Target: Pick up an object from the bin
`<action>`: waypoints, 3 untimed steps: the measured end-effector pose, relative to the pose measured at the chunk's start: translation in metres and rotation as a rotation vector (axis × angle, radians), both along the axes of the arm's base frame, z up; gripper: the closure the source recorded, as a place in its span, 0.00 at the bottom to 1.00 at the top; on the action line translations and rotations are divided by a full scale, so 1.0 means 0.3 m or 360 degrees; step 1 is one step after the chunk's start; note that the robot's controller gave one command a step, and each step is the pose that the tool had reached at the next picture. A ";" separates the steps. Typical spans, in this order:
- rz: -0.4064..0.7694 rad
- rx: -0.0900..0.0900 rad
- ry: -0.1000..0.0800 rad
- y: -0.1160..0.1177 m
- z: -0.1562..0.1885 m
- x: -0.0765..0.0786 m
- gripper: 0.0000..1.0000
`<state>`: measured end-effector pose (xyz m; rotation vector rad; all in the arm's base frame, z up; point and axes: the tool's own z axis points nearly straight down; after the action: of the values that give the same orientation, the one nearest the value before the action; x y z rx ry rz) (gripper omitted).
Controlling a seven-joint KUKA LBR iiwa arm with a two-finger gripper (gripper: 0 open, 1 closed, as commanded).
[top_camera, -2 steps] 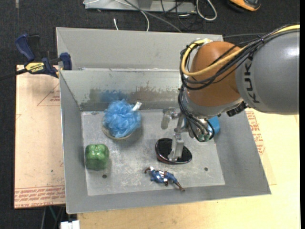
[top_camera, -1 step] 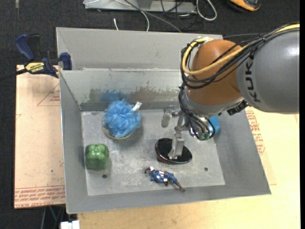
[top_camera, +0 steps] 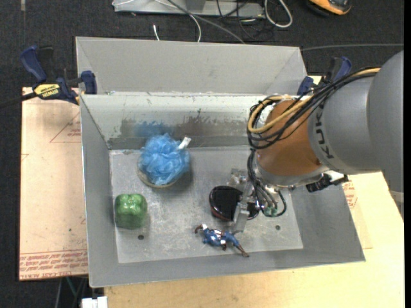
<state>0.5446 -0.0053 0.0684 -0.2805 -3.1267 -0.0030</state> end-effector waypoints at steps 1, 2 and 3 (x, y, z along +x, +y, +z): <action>0.0064 0.0003 -0.0024 0.009 0.140 -0.016 0.00; 0.0011 0.0002 0.0002 0.002 0.011 -0.011 0.00; -0.0018 0.0005 -0.0027 0.023 0.006 0.024 0.00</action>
Offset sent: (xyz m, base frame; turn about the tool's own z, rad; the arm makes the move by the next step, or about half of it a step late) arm -0.0033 0.0000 0.0037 -0.0056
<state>0.5519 0.0015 0.0702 -0.2996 -3.1413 -0.0108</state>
